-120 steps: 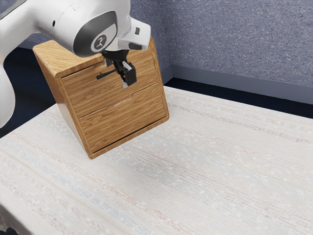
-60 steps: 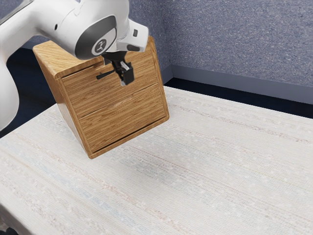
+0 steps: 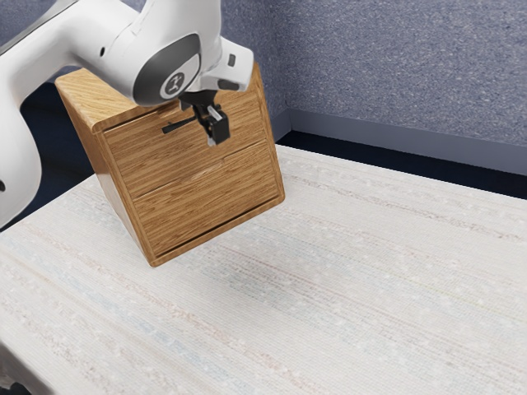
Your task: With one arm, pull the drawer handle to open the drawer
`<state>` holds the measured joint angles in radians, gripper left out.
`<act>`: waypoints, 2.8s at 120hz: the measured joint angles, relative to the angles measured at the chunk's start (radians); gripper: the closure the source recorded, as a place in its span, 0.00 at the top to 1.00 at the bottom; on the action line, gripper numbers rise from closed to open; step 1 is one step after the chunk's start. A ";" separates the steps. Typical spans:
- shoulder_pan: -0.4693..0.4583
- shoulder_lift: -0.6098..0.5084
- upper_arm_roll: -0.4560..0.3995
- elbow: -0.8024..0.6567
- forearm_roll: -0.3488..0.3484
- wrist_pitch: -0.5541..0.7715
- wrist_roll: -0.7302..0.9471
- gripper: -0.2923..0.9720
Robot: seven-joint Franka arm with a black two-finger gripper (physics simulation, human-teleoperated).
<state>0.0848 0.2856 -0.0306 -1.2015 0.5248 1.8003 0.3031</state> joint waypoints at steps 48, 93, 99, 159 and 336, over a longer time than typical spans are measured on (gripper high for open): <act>0.022 0.015 0.000 0.003 -0.002 0.024 0.002 0.75; 0.009 0.036 -0.003 -0.012 -0.018 0.027 -0.007 0.77; 0.009 0.034 -0.005 -0.021 -0.018 0.027 -0.011 0.81; -0.074 -0.128 -0.007 -0.217 -0.021 0.019 -0.082 0.71; -0.147 -0.244 -0.270 -0.311 0.070 -0.144 -0.420 0.75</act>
<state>-0.0618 0.0414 -0.3002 -1.5128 0.5946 1.6566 -0.1173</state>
